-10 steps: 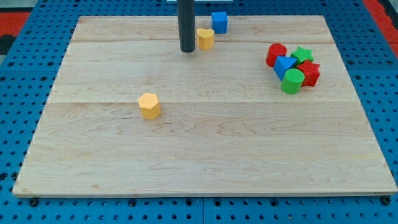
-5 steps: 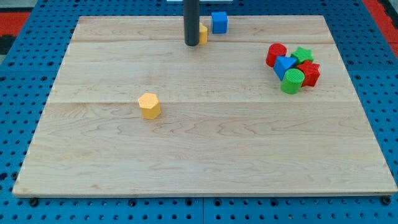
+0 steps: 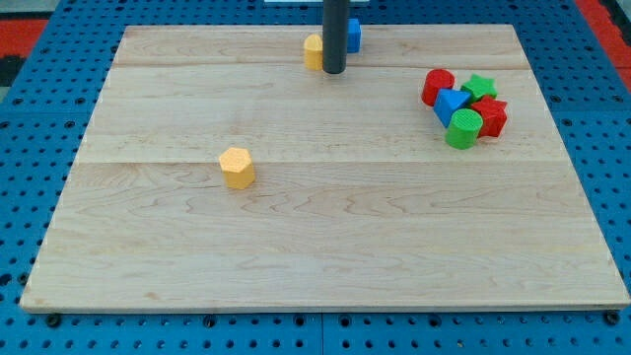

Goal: Move the yellow heart to the left side of the blue cube

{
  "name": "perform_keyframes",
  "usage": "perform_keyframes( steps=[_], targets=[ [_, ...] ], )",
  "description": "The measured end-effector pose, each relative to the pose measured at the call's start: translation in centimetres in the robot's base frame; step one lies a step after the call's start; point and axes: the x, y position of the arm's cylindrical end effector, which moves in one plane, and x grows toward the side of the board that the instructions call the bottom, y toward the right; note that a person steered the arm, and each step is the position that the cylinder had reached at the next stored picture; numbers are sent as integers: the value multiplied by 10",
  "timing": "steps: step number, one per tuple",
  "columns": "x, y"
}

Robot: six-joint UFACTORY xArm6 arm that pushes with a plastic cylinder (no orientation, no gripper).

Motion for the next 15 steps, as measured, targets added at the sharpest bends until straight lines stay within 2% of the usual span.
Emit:
perform_keyframes(
  steps=[1, 3, 4, 5, 6, 7, 10, 11, 12, 13, 14, 15],
  targets=[
    [0, -38],
    [-31, -52],
    [1, -53],
    [17, -21],
    [-6, 13],
    [-28, 11],
    [-6, -34],
    [-6, -70],
    [-18, -79],
    [-22, -57],
    [-7, -34],
    [-21, -31]
  ],
)
